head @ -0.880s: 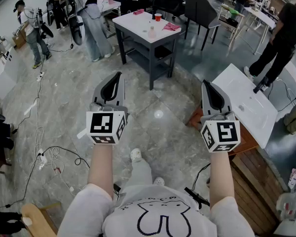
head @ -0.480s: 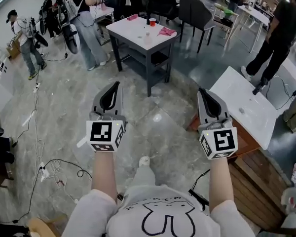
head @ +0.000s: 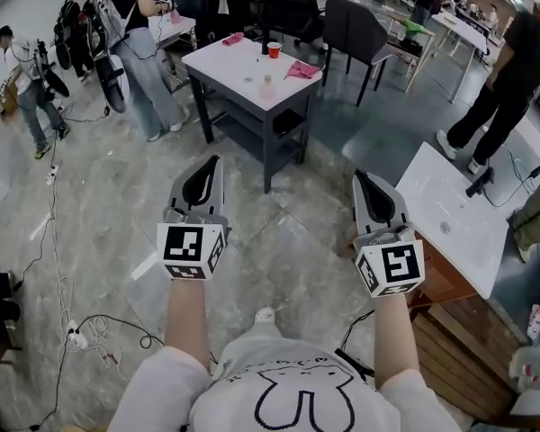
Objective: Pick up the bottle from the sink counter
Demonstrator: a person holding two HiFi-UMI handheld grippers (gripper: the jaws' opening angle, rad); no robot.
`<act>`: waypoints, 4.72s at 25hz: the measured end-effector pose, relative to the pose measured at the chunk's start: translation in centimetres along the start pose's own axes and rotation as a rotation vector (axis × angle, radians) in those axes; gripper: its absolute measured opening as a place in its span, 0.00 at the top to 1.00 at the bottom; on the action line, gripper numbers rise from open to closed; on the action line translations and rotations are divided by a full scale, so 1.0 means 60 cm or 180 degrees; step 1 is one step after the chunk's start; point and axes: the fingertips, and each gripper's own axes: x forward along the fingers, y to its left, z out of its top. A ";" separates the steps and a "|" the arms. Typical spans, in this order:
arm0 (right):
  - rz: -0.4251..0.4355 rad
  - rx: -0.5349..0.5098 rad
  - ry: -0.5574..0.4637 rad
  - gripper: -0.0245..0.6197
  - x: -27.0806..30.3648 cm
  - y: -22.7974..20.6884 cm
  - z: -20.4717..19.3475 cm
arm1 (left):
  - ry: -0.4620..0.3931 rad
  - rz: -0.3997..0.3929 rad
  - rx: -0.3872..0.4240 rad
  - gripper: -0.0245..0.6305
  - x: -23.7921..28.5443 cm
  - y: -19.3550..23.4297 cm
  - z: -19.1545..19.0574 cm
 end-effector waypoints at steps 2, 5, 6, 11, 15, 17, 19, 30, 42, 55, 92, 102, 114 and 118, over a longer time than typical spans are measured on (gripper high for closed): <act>-0.0002 0.0015 -0.0004 0.92 0.039 -0.002 -0.006 | 0.0002 -0.0029 0.0010 0.95 0.030 0.019 -0.008; -0.0021 0.0023 -0.0012 0.92 0.092 -0.007 -0.006 | -0.0007 -0.0071 0.0019 0.95 0.073 0.048 -0.011; -0.0032 0.0027 -0.0011 0.92 0.107 -0.008 -0.007 | -0.0003 -0.0089 0.0016 0.95 0.085 0.057 -0.013; -0.0089 0.0128 0.0004 0.92 0.158 -0.002 -0.021 | 0.0001 -0.0147 0.0007 0.95 0.126 0.096 -0.026; -0.0053 0.0233 0.0030 0.92 0.189 -0.001 -0.031 | 0.0004 -0.0191 -0.0019 0.95 0.152 0.110 -0.038; -0.0030 0.0238 0.0043 0.92 0.203 -0.003 -0.037 | 0.0028 -0.0193 0.0021 0.95 0.165 0.112 -0.046; -0.0010 0.0237 0.0067 0.92 0.215 -0.006 -0.048 | 0.0039 -0.0178 0.0008 0.95 0.177 0.114 -0.055; 0.0061 0.0343 0.0088 0.92 0.316 -0.058 -0.123 | 0.0088 -0.0101 -0.0007 0.95 0.280 0.136 -0.107; 0.0110 0.0395 0.0043 0.92 0.516 -0.199 -0.170 | 0.0105 -0.0002 0.0043 0.95 0.514 0.185 -0.122; 0.0153 0.0503 0.0108 0.92 0.725 -0.345 -0.249 | 0.0070 -0.0113 -0.0059 0.77 0.765 0.218 -0.160; -0.0152 0.0636 0.0762 0.92 0.867 -0.387 -0.410 | 0.1241 -0.0862 -0.0720 0.54 0.972 0.191 -0.531; -0.0175 0.0732 0.0941 0.92 0.871 -0.383 -0.440 | 0.1511 -0.0922 -0.0570 0.62 0.990 0.168 -0.611; -0.0198 0.0814 0.1062 0.92 0.860 -0.380 -0.447 | 0.1553 -0.0890 -0.0562 0.72 0.996 0.160 -0.630; -0.0173 0.0808 0.1069 0.92 0.860 -0.372 -0.443 | 0.1631 -0.0938 -0.0448 0.74 0.996 0.157 -0.629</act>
